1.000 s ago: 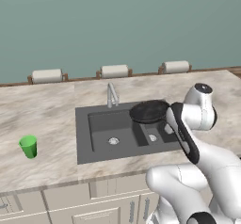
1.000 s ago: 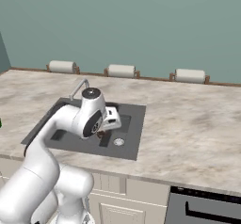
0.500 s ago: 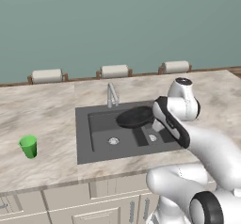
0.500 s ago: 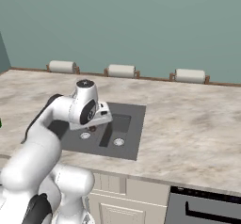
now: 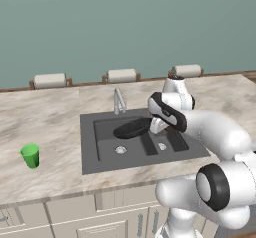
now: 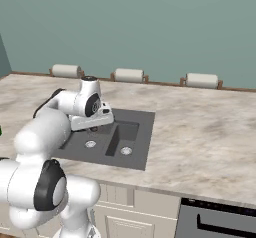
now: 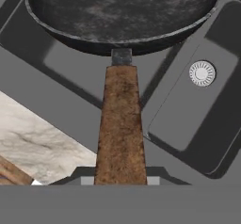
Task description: Place the pan in the left basin and the cup in the right basin of the sink.
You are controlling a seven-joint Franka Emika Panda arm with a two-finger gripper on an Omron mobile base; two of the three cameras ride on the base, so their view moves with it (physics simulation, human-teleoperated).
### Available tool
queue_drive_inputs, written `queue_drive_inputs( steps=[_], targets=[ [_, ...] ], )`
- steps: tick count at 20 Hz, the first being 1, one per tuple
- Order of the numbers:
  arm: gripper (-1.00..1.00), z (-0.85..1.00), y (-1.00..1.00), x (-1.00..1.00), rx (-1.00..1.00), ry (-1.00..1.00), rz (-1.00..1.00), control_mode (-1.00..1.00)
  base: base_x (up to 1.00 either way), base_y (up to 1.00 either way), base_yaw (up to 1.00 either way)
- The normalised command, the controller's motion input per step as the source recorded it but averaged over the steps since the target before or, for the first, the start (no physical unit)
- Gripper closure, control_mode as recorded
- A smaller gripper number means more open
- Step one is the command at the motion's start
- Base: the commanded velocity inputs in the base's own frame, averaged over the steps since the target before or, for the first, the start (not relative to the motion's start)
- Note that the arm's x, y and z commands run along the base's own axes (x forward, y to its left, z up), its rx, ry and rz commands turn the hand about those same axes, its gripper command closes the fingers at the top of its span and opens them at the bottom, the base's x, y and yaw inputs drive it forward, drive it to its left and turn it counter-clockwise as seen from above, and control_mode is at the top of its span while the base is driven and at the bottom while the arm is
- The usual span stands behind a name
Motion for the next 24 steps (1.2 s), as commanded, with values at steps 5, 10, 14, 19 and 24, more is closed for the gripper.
queue_drive_inputs(
  steps=[5,10,14,19,24],
  targets=[
    [1.00,-0.02,0.17,0.38,0.00,0.13,0.03,-1.00,0.00,0.00,0.00],
    [1.00,-0.12,0.17,0.31,0.00,0.09,0.03,-1.00,0.00,0.00,0.00],
    [1.00,-0.25,0.19,0.24,0.00,0.06,0.03,-1.00,0.00,0.00,0.00],
    [1.00,-0.27,0.21,0.22,0.00,0.03,0.02,-1.00,0.00,0.00,0.00],
    [1.00,-0.15,0.09,0.22,0.00,0.00,0.01,-1.00,0.00,0.00,0.00]
  ],
)
